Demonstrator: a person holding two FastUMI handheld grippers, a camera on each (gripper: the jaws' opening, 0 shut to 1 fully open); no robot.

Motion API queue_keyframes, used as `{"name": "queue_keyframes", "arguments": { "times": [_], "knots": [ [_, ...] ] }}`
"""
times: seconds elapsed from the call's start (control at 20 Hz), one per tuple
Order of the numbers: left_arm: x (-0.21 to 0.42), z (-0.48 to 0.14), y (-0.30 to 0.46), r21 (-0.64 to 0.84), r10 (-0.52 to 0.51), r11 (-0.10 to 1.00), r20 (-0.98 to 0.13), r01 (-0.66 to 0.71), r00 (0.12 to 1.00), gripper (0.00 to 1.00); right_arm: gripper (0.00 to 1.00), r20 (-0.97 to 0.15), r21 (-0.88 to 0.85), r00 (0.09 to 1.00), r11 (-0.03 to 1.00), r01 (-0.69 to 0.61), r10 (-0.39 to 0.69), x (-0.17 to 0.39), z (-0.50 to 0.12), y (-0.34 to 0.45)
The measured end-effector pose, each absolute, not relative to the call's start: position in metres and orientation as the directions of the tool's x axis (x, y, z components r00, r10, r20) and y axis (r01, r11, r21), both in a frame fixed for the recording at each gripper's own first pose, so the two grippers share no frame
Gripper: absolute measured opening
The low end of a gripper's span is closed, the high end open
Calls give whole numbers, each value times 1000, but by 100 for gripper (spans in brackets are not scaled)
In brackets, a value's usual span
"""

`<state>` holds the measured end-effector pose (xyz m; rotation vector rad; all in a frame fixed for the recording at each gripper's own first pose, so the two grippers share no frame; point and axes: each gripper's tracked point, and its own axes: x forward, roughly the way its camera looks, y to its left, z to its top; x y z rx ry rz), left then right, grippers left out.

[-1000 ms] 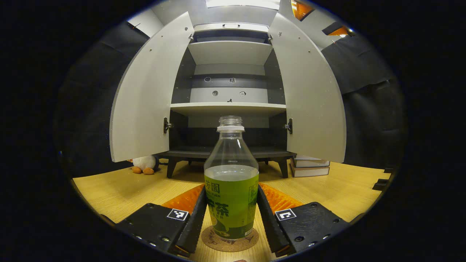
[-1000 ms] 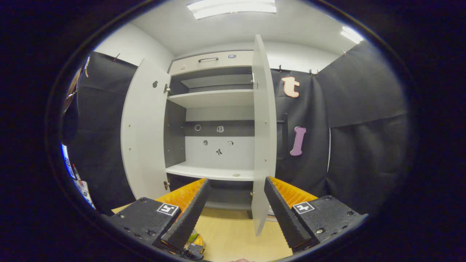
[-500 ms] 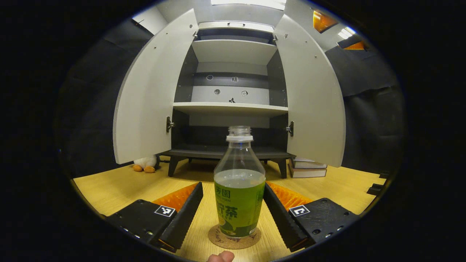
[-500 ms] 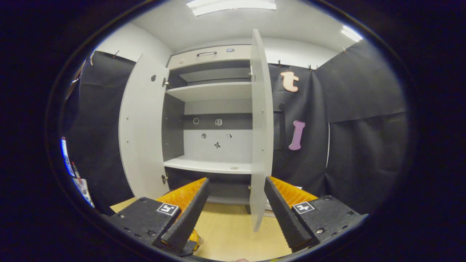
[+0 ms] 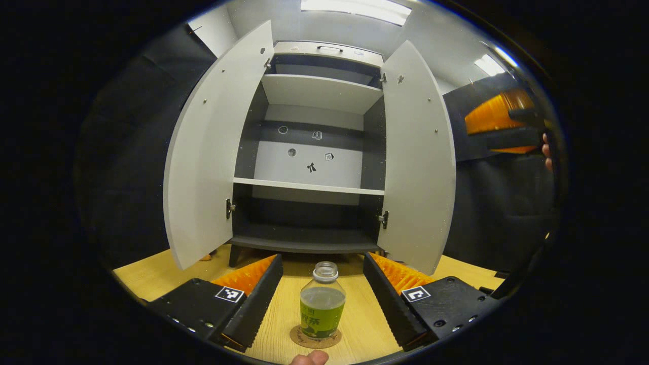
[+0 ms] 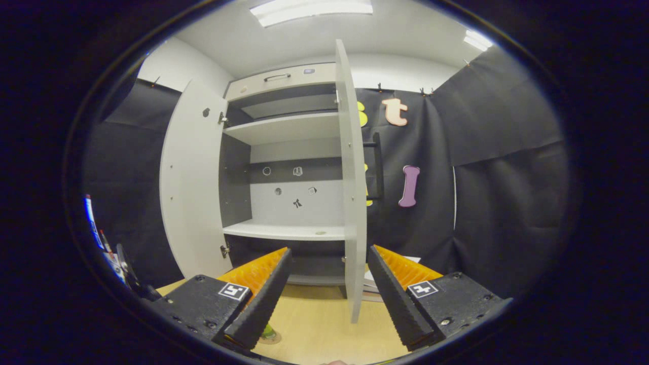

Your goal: Grasp the bottle in the cabinet with the left hand and place it on the coaster, then close the right door with the right hand and the left door with the left hand.

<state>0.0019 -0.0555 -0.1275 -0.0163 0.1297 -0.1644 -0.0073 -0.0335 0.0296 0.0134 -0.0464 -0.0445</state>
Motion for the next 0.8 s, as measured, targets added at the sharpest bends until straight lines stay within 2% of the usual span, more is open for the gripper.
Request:
{"name": "queue_keyframes", "arguments": {
  "times": [0.15,0.55,0.6,0.65,0.7,0.8],
  "knots": [
    [3,-95,-54,-45,-173,985,-131,168,976,95,99,48,60,998,997,43,-46,-4,21,-38],
    [12,-60,-28,15,-78,997,-121,80,990,95,99,26,126,999,991,35,-38,5,-4,-48],
    [12,-58,-25,24,-60,998,-114,63,992,95,99,32,121,999,993,16,-20,7,-1,-48],
    [13,-54,-25,28,-54,998,-105,57,993,95,94,59,111,998,994,3,-9,9,12,-54],
    [13,-54,-27,26,-54,998,-105,57,993,95,99,94,95,996,995,1,-10,12,31,-64],
    [12,-50,-30,15,-60,998,-106,62,992,95,99,178,89,983,996,27,-42,16,81,-94]
  ]
}}
